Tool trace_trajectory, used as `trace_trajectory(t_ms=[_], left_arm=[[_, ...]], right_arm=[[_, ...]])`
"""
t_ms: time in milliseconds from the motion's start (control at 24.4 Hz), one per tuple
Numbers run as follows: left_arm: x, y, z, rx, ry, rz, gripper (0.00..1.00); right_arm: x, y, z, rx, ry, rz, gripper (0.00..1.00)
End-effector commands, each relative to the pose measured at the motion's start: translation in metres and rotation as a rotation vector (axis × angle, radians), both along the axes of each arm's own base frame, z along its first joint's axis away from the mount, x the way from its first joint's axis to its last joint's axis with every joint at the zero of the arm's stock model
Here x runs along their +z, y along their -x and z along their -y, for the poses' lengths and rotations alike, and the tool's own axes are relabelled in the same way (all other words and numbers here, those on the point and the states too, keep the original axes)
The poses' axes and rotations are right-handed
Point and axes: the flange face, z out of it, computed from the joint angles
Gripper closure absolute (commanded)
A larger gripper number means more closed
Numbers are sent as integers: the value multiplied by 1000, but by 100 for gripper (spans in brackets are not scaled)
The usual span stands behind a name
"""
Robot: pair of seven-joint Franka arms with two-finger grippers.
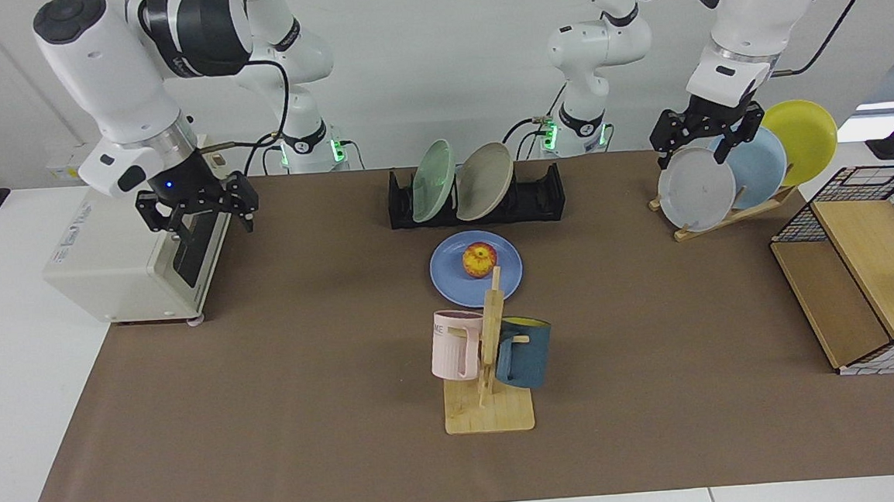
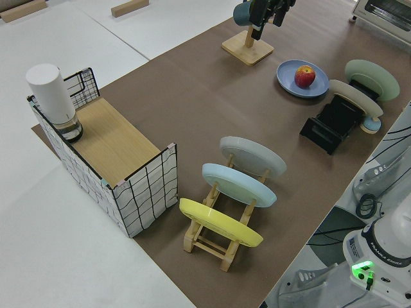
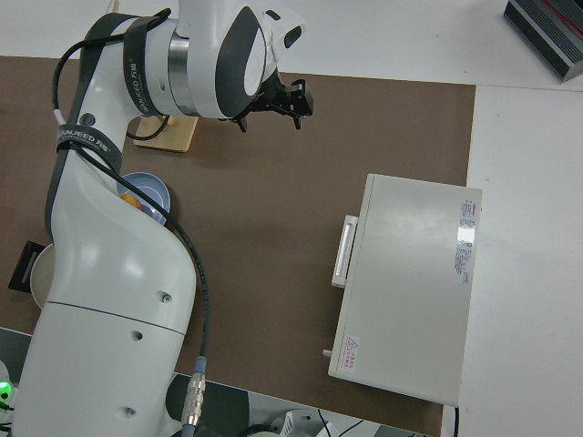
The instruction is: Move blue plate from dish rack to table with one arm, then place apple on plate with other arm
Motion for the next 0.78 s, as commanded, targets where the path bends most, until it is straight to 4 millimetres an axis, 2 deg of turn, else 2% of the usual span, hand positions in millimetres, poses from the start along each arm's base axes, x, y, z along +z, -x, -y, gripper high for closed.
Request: trace_trajectory(t_ms=[0, 164, 534, 739], left_arm=[[-2, 3, 2, -13, 8, -8, 0], [-3, 3, 2, -11, 8, -10, 0], [-2, 2, 2, -11, 9, -7, 0], [-3, 3, 2, -10, 9, -8, 0]], right_arm=[[1, 27, 11, -27, 14, -11, 0], [-5, 38, 12, -69, 9, 16, 0], [1, 36, 15, -147, -12, 12, 0], [16, 28, 28, -164, -2, -8, 0]])
